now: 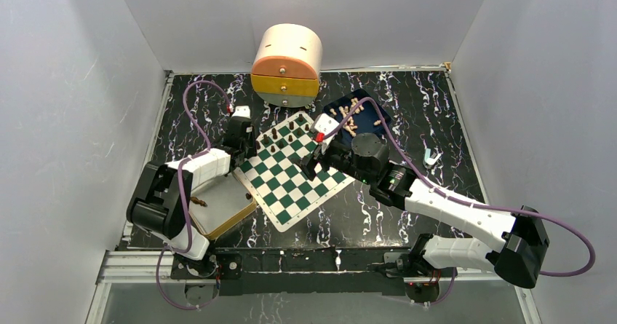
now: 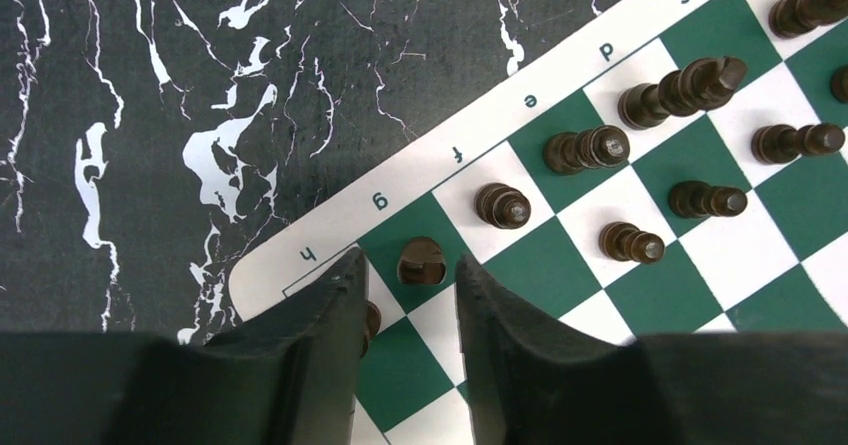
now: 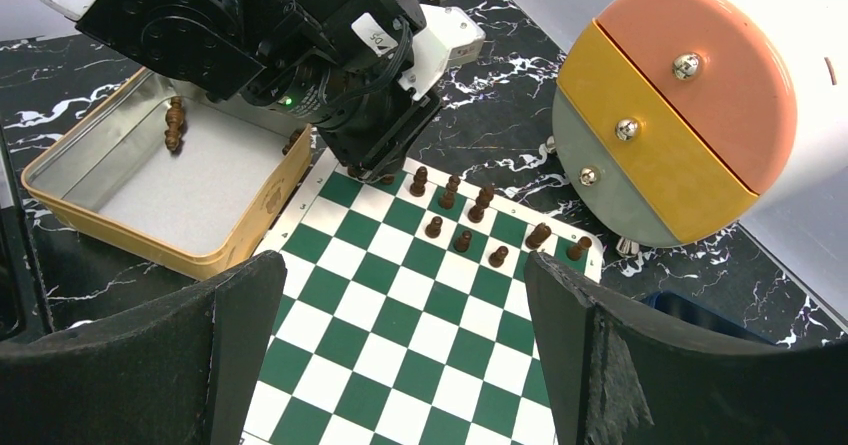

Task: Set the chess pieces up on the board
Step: Place the chess piece on the chessboard, then pick up the chess piece from the chessboard.

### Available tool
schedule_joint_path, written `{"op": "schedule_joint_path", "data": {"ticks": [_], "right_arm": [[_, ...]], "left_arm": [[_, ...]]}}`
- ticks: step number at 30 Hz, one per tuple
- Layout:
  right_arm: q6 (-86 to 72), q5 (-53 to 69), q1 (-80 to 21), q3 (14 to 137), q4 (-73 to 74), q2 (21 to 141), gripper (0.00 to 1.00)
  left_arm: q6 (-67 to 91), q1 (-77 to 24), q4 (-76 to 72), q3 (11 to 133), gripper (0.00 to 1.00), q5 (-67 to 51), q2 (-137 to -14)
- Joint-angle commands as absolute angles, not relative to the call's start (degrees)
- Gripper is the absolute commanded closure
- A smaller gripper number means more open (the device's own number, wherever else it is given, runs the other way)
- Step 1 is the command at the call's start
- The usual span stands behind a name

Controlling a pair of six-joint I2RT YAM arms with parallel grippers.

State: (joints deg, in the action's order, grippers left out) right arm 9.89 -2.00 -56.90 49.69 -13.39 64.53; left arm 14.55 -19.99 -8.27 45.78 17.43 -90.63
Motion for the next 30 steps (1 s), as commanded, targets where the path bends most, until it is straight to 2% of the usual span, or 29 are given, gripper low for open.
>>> {"op": "schedule_joint_path", "data": {"ticks": [1,3,7,13,17,22,26,30], "right_arm": [[10.37,-2.12,-56.59,49.17,-15.72,62.91,0.01],[10.29,-1.83,-56.56,49.3,-15.69,62.93,0.01],[10.28,-1.67,-56.58,49.52,-15.29,63.43,0.01],[9.71,-1.65,-56.59,50.01,-14.55,62.99,0.01],[9.24,-0.99,-56.54,50.15,-14.76,62.87,0.01],[8.61,-0.44,-56.53,50.64,-14.48,63.32,0.01],[8.12,-0.35,-56.53,50.14,-14.76,63.57,0.01],[7.78,-0.35,-56.58,50.01,-14.77,63.63,0.01]], "left_arm": [[14.58,-20.09,-6.4,48.57,0.58,19.12,-87.17],[14.82,-20.1,-5.38,49.57,0.52,19.03,-86.25],[16.07,-20.06,-2.03,52.05,0.51,20.12,-83.95],[26.49,-20.11,16.16,58.03,0.54,32.07,-79.93],[35.37,-20.08,24.23,55.57,0.58,37.04,-72.62],[43.73,-19.35,32.83,52.24,0.63,36.98,-63.69],[56.13,-18.6,46.1,51.86,0.65,37.31,-63.37],[63.55,-17.63,49.27,47.98,0.65,36.6,-62.56]]}}
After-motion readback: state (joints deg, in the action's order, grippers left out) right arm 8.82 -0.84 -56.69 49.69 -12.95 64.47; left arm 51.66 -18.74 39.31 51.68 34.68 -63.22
